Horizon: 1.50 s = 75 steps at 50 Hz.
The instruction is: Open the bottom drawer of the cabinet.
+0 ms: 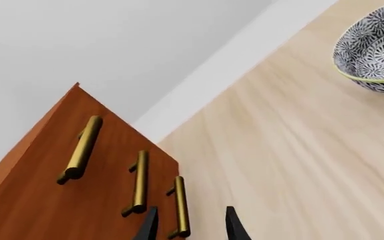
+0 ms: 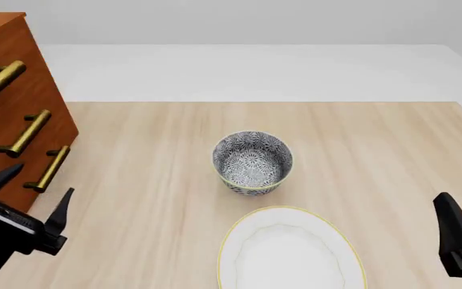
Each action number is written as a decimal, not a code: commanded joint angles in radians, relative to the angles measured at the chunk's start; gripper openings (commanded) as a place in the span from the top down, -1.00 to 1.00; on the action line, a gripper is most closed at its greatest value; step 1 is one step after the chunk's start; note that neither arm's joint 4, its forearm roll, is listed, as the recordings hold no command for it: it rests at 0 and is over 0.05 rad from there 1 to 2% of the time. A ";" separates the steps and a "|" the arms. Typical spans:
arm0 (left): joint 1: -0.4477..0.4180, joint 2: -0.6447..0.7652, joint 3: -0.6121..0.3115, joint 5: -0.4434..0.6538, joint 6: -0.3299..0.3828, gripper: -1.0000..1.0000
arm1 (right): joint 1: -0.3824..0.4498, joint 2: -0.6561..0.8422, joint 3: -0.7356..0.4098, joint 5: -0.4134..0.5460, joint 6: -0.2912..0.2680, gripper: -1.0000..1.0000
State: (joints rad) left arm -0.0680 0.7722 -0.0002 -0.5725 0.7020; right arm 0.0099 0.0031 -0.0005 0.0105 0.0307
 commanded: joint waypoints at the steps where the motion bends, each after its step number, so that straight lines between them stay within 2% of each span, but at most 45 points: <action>1: 0.005 0.265 0.000 -0.226 0.041 -1.00 | 0.001 -0.001 0.000 0.000 0.002 -1.00; 7: 0.008 0.419 0.000 -0.351 0.012 -1.00 | 0.004 -0.001 0.000 0.002 0.001 -1.00; 9: 0.003 0.493 0.000 -0.410 0.038 -1.00 | 0.004 -0.001 0.000 0.002 0.001 -1.00; 12: 0.012 0.515 0.000 -0.417 0.009 -1.00 | 0.005 -0.001 0.000 0.002 0.001 -1.00; 15: 0.023 0.597 0.000 -0.499 0.032 -1.00 | 0.004 -0.001 0.000 0.001 0.001 -1.00; 31: 0.081 0.739 0.000 -0.642 0.083 -1.00 | 0.003 -0.002 0.000 0.006 0.006 -1.00; 65: 0.158 0.780 -0.001 -0.647 0.195 -1.00 | -0.010 -0.002 0.000 0.013 0.015 -1.00; 75: 0.171 0.834 -0.039 -0.647 0.227 -1.00 | -0.014 -0.002 0.000 0.017 0.016 -1.00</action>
State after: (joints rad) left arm 0.0897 1.5667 -0.0149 -1.2185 0.9003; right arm -0.0008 0.0014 -0.0001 0.0244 0.0450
